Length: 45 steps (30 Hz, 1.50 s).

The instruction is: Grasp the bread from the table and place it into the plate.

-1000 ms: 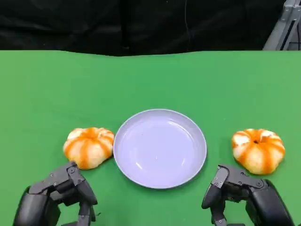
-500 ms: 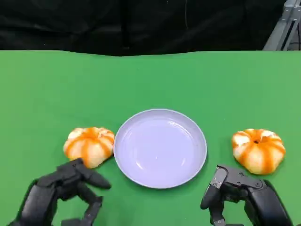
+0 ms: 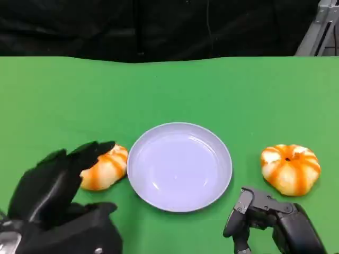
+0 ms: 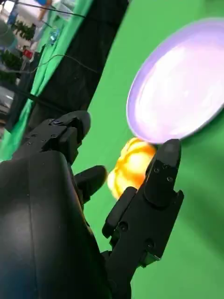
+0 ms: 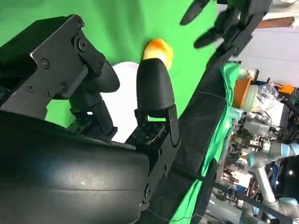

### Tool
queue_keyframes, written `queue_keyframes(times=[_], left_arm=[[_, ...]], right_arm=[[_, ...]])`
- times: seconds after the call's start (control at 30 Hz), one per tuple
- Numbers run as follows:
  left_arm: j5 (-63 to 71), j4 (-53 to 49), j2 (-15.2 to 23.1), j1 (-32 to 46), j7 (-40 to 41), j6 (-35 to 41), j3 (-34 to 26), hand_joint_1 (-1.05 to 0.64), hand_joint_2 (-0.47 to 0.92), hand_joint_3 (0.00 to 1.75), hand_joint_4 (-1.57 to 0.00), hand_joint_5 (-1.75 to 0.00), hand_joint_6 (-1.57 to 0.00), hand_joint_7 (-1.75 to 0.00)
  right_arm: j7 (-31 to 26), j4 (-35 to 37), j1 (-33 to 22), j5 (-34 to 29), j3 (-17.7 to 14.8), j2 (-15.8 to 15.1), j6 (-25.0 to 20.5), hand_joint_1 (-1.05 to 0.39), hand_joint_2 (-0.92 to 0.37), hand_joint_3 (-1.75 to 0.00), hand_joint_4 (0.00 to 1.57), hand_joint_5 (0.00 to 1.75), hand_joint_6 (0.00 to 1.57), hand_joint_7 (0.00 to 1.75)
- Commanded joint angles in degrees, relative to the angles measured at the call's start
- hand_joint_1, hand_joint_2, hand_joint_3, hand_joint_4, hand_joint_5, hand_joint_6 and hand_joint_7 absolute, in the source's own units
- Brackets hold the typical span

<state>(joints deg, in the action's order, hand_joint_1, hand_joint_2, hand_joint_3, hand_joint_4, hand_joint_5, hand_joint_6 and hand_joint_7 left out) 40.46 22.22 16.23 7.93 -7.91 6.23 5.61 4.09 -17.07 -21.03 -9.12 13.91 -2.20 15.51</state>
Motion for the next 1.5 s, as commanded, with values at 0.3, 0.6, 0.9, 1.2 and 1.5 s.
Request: queue_keyframes(times=[0.3, 0.6, 0.9, 1.2, 1.5], left_arm=[[12.69, -15.93, 2.50, -12.47, 0.52, 4.66, 8.87, -0.53, 0.92, 0.07, -0.11, -0.67, -0.32, -0.10], [18.62, -33.48, 1.47, -22.89, 4.79, 6.26, 16.56, -0.57, 0.92, 0.04, -0.14, -0.59, -0.39, -0.05], [18.24, -42.83, 0.06, -28.48, 7.15, 8.39, 20.30, -0.59, 0.92, 0.05, -0.11, -0.57, -0.37, -0.03], [14.84, -53.83, -1.26, -34.18, 6.70, 7.73, 22.39, -0.54, 0.92, 0.08, -0.21, -0.41, -0.38, -0.01], [6.24, -69.37, -1.62, -37.35, 17.37, -7.15, 21.36, -0.23, 0.92, 0.07, -0.89, -0.42, -0.98, -0.10]], right_arm=[[-0.23, -1.11, -0.73, 0.78, -0.07, -0.14, -0.53, 0.11, -0.37, -1.36, 0.88, 1.63, 0.77, 1.40], [-0.32, -0.94, -0.91, 0.63, -0.05, -0.22, -0.27, 0.11, -0.37, -1.36, 0.87, 1.64, 0.77, 1.41], [-0.35, -1.34, -1.31, 0.88, 0.30, 0.10, -0.51, 0.11, -0.35, -1.37, 0.88, 1.63, 0.77, 1.39], [-0.41, -1.27, -1.56, 0.67, 0.28, 0.01, -0.28, 0.12, -0.36, -1.36, 0.89, 1.64, 0.77, 1.38], [-0.25, -2.14, -2.42, 0.89, 0.44, -0.03, -0.36, 0.11, -0.36, -1.36, 0.88, 1.63, 0.77, 1.38]])
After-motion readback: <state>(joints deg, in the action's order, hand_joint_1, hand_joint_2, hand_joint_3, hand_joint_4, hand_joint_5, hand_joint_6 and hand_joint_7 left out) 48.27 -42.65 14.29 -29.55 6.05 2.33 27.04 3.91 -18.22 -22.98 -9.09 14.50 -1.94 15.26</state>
